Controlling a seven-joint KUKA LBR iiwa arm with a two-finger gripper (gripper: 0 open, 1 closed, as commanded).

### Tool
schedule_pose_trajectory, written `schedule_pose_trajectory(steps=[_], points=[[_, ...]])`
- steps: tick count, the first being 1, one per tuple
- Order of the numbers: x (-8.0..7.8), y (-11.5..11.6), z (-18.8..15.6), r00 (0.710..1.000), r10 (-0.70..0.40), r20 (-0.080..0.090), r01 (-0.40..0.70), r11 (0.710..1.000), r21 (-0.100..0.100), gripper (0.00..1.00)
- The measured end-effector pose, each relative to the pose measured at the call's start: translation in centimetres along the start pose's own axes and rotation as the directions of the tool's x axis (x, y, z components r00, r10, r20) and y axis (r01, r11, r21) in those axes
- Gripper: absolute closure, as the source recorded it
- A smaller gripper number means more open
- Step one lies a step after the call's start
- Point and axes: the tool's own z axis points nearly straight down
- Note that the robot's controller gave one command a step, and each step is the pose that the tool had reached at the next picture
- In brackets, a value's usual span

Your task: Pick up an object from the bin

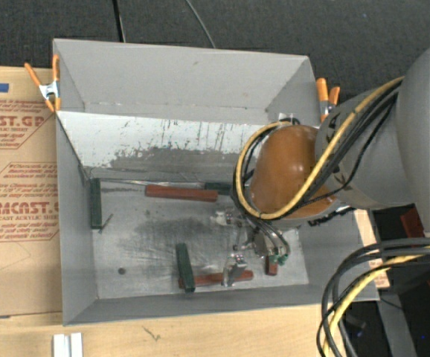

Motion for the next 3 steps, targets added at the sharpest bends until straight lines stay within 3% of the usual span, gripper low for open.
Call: schedule_pose_trajectory(steps=[1,2,3], points=[[1.1,-0.3,-0.5,0.996,0.086,0.001,-0.086,0.996,0.0,0.0],[0.8,0.3,3.5,0.995,0.097,0.012,-0.097,0.995,-0.001,0.0],[1.4,1.3,3.5,1.0,-0.022,-0.006,0.022,1.0,0.002,1.0]])
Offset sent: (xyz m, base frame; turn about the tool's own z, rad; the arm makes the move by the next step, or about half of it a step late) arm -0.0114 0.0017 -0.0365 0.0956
